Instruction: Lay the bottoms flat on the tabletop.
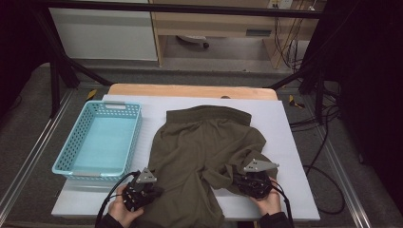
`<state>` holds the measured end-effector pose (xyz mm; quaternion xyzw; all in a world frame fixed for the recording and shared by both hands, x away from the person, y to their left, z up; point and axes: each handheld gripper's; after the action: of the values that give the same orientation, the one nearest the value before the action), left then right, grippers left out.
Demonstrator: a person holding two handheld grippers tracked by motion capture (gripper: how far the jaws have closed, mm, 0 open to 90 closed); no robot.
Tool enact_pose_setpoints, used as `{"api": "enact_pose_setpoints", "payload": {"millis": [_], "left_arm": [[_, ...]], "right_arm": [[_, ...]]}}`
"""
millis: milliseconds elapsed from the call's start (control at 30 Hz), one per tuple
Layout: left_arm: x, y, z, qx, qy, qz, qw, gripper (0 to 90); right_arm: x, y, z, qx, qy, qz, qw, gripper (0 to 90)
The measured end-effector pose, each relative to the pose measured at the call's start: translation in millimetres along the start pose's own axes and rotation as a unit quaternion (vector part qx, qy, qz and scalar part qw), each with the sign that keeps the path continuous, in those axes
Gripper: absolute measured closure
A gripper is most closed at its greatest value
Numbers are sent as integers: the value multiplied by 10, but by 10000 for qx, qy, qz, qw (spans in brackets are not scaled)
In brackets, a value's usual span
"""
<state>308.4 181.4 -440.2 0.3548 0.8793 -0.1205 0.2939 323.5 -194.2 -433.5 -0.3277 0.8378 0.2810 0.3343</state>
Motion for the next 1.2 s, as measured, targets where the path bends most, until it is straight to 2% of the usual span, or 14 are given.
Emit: {"api": "enact_pose_setpoints", "payload": {"millis": [167, 300, 367, 400, 467, 633, 733, 800, 867, 933, 1000, 1067, 1200], "left_arm": [[0, -1, 0, -3, 0, -2, 10000, 892], [-2, -2, 0, -9, 6, -5, 10000, 892], [-2, -2, -1, -7, 8, -9, 10000, 892], [-2, -2, -1, -9, 9, -11, 10000, 892], [-3, -2, -1, -8, 13, -9, 10000, 892], [-4, 2, 0, 3, 16, -25, 10000, 893], [-4, 0, 0, -2, 14, -18, 10000, 893], [-3, 2, 0, 6, 12, -22, 10000, 893], [-2, 1, 0, 4, 8, -11, 10000, 893], [-2, 2, 0, 6, 7, -9, 10000, 893], [-1, 2, -1, 8, 4, -10, 10000, 893], [-1, 3, -1, 6, 10, -4, 10000, 892], [-2, 1, 0, 1, 8, -3, 10000, 892]], "right_arm": [[93, 138, -134, -97, 107, -155, 9998, 890], [266, 232, -200, -80, 380, -256, 9989, 888], [336, 262, -236, -118, 444, -228, 9987, 862], [357, 269, -269, -92, 446, -236, 9987, 812], [370, 272, -366, -32, 308, -246, 9992, 753], [249, 236, -637, 75, -333, -127, 9993, 618], [100, 174, -610, 15, -556, -60, 9984, 541], [4, 119, -488, 11, -470, -74, 9989, 518], [-65, 72, -331, -31, -344, -77, 9994, 524], [-96, 23, -169, -81, -173, -16, 9998, 566], [-85, -19, -56, -70, 26, 55, 10000, 670], [-39, -34, -25, -167, 77, 164, 9997, 781], [73, 10, -134, -243, 193, 405, 9987, 864]]}}
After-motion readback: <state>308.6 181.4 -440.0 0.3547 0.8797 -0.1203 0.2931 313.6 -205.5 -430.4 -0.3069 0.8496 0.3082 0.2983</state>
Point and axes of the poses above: each handheld gripper's, and its own axes: z roughly forward along the jaws, x roughly out of its underside, y roughly to its left, and after that the axes turned 8 degrees about -x, right-handed
